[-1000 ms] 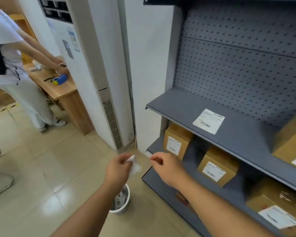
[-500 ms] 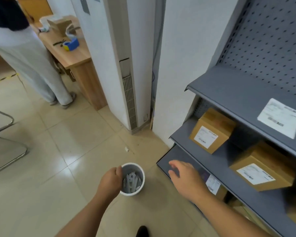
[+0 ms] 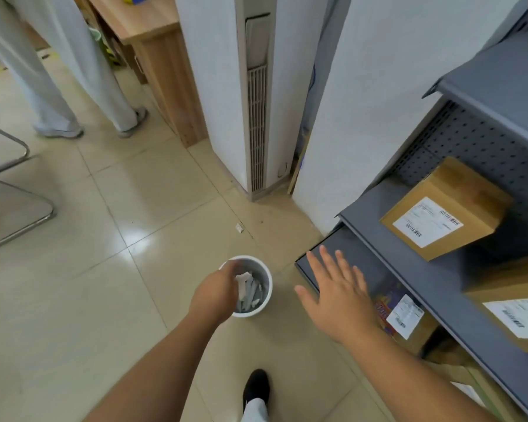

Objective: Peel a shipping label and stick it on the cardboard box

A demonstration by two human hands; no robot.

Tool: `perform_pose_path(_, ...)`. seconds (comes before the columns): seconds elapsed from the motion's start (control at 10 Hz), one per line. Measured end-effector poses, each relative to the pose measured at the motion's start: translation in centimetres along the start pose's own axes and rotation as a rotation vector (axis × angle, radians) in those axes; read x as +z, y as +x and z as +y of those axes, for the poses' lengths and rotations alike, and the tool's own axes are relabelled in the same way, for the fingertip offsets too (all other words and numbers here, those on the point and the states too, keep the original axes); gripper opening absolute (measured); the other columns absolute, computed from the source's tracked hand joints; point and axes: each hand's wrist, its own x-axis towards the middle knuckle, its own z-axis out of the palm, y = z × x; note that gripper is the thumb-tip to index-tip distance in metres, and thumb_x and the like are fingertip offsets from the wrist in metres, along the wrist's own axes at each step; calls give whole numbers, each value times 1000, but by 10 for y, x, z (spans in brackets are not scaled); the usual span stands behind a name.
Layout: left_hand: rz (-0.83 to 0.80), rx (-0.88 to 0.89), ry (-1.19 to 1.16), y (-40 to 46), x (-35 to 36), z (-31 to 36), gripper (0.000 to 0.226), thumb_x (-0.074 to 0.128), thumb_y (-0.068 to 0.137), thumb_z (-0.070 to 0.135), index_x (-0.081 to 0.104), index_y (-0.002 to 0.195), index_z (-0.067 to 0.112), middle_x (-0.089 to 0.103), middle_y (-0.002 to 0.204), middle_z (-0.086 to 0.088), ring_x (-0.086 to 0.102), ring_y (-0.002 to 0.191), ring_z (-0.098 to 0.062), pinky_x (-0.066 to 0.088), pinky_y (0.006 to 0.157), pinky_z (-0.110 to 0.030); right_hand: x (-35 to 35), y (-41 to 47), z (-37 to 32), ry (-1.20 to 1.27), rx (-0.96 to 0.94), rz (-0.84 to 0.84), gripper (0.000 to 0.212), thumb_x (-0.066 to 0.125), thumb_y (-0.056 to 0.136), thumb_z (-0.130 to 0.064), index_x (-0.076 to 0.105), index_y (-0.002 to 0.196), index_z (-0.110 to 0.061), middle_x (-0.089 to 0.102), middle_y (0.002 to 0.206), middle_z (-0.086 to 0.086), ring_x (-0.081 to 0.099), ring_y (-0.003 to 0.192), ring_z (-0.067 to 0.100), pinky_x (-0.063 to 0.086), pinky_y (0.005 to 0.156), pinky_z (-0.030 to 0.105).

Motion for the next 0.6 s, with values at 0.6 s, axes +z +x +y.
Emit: perform_pose_path(0.6, 181, -83, 80, 99, 120, -46, 36, 60, 93, 19, 68, 128, 26, 61, 138, 2, 58, 117, -26, 50, 81, -38, 56, 59, 27, -24, 32, 46, 85, 3, 90, -72, 6, 167, -35, -6, 177, -9, -10, 164, 17, 0, 132, 48)
